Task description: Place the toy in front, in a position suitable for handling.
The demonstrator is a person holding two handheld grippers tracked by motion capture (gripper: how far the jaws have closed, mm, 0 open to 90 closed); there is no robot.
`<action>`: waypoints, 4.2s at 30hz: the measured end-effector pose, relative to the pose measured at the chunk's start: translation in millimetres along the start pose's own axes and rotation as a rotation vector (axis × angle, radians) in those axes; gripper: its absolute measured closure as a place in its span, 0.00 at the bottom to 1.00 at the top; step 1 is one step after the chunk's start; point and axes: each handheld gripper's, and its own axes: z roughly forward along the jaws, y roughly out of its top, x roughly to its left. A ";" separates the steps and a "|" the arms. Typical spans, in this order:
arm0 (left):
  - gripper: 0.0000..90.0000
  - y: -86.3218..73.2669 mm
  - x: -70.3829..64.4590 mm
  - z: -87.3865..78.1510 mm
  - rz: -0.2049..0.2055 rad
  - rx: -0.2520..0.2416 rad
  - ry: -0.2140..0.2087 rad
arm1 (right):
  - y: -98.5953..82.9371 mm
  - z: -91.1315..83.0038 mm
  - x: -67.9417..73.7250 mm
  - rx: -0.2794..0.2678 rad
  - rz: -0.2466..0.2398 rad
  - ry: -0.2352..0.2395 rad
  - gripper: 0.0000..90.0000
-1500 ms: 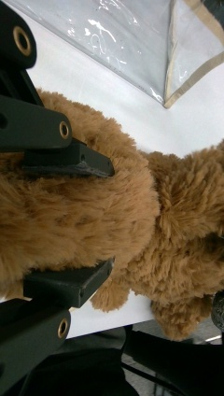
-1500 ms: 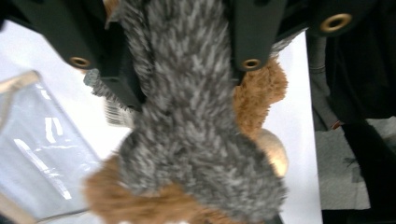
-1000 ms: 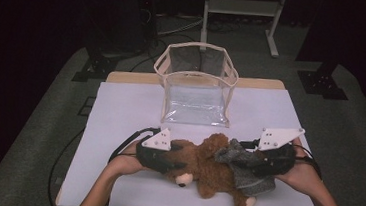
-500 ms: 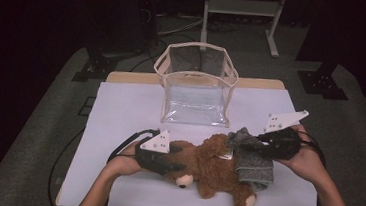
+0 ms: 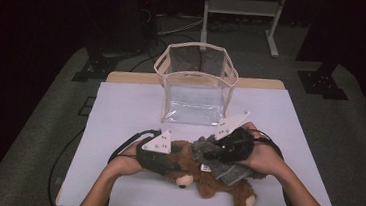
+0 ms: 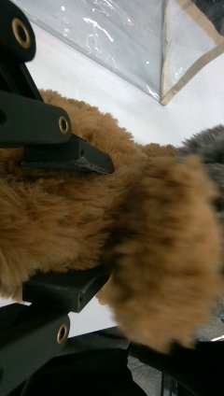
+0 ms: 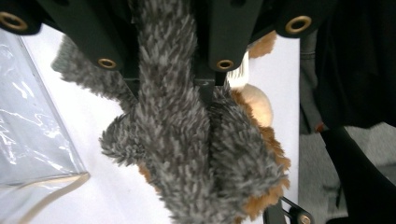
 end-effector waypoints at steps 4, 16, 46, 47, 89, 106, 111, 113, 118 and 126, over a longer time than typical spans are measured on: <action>0.54 -1.6 0.7 -0.7 -0.008 -0.012 -0.007 | -2.4 -3.1 -3.4 -0.014 0.024 0.013 0.67; 0.54 -1.3 1.3 -0.3 -0.014 -0.016 -0.011 | -16.2 -33.4 -0.8 -0.092 0.013 -0.041 0.47; 0.53 -1.8 0.6 1.8 -0.019 -0.014 -0.012 | -17.2 -13.6 0.1 0.029 -0.006 -0.084 0.88; 0.53 -1.8 0.6 1.8 -0.019 -0.014 -0.012 | -17.2 -13.6 0.1 0.029 -0.006 -0.084 0.88; 0.52 1.2 2.1 3.2 -0.025 -0.015 -0.007 | -90.8 -67.5 5.7 -0.017 0.136 -0.122 0.88; 0.52 2.5 2.8 4.3 -0.026 -0.013 -0.006 | -83.0 -69.8 6.3 -0.025 0.112 -0.139 0.88; 0.52 3.1 3.1 5.1 -0.029 -0.016 -0.007 | -54.8 -53.4 3.5 -0.052 0.053 -0.113 0.88; 0.52 4.1 3.1 5.4 -0.024 -0.015 -0.009 | -44.0 -52.4 2.2 -0.069 0.039 -0.107 0.88; 0.52 5.4 2.4 6.1 -0.022 -0.012 -0.009 | -19.2 -38.9 2.8 -0.081 -0.002 -0.080 0.87; 0.51 4.7 3.1 6.4 -0.027 -0.014 -0.008 | -25.9 -15.6 3.9 -0.053 -0.014 -0.111 0.70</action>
